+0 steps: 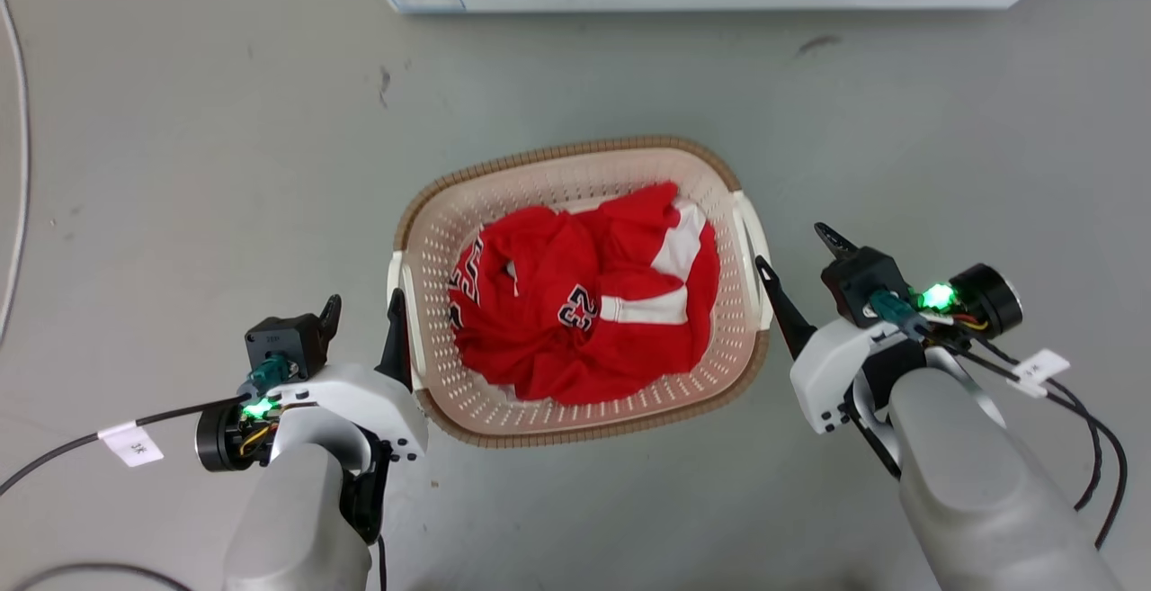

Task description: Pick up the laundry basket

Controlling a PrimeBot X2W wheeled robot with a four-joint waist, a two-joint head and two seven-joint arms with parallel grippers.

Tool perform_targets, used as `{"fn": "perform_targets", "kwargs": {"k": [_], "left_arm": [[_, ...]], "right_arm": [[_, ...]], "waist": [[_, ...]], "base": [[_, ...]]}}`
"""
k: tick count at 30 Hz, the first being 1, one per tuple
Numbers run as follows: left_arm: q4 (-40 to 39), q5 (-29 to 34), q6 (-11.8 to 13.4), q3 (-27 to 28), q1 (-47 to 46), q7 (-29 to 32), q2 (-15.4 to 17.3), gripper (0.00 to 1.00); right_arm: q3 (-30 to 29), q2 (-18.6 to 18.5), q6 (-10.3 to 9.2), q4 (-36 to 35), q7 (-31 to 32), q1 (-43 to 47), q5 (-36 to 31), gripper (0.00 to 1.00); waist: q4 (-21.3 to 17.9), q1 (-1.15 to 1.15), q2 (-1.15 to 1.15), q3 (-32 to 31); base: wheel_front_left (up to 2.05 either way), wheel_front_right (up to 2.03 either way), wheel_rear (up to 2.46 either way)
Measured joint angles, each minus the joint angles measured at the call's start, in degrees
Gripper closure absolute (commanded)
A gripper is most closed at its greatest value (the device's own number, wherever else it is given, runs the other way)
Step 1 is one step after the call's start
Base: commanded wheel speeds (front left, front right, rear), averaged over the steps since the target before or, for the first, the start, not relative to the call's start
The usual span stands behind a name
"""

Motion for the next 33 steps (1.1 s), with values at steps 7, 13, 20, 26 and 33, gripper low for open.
{"fn": "perform_targets", "kwargs": {"k": [7, 13, 20, 26, 33], "left_arm": [[4.5, 0.5, -0.3, 1.6, -3.5, 0.0, 0.0, 0.0], [7.7, 0.7, -0.9, 2.2, -5.8, 0.0, 0.1, 0.0], [10.0, 1.2, -1.5, 2.1, -8.2, 0.0, 0.1, 0.0], [12.1, 1.2, -1.7, 1.6, -10.0, 0.0, 0.0, 0.0], [14.3, 1.1, -2.1, 0.5, -11.8, 0.0, 0.0, 0.0]], "right_arm": [[1.6, -0.2, 0.0, 8.0, 0.0, -6.0, -0.1, 0.0], [2.7, -0.1, 0.0, 13.1, 0.0, -9.6, 0.0, 0.0], [2.9, -0.2, 0.0, 17.9, 0.0, -13.3, -0.2, 0.0], [2.8, -0.2, 0.0, 20.5, 0.0, -15.9, -0.5, 0.0], [2.6, -0.2, 0.0, 22.8, 0.0, -17.6, -1.0, 0.0]], "waist": [[0.3, 0.0, 0.0, 4.7], [1.0, 0.0, 0.0, 7.8], [1.8, 0.0, 0.0, 10.8], [2.1, -0.01, 0.0, 12.9], [2.3, -0.01, 0.0, 14.2]], "base": [[0.0, 0.0, 0.0], [0.0, 0.0, 0.0], [0.0, 0.0, 0.0], [0.0, 0.0, 0.0], [0.0, 0.0, 0.0]]}}
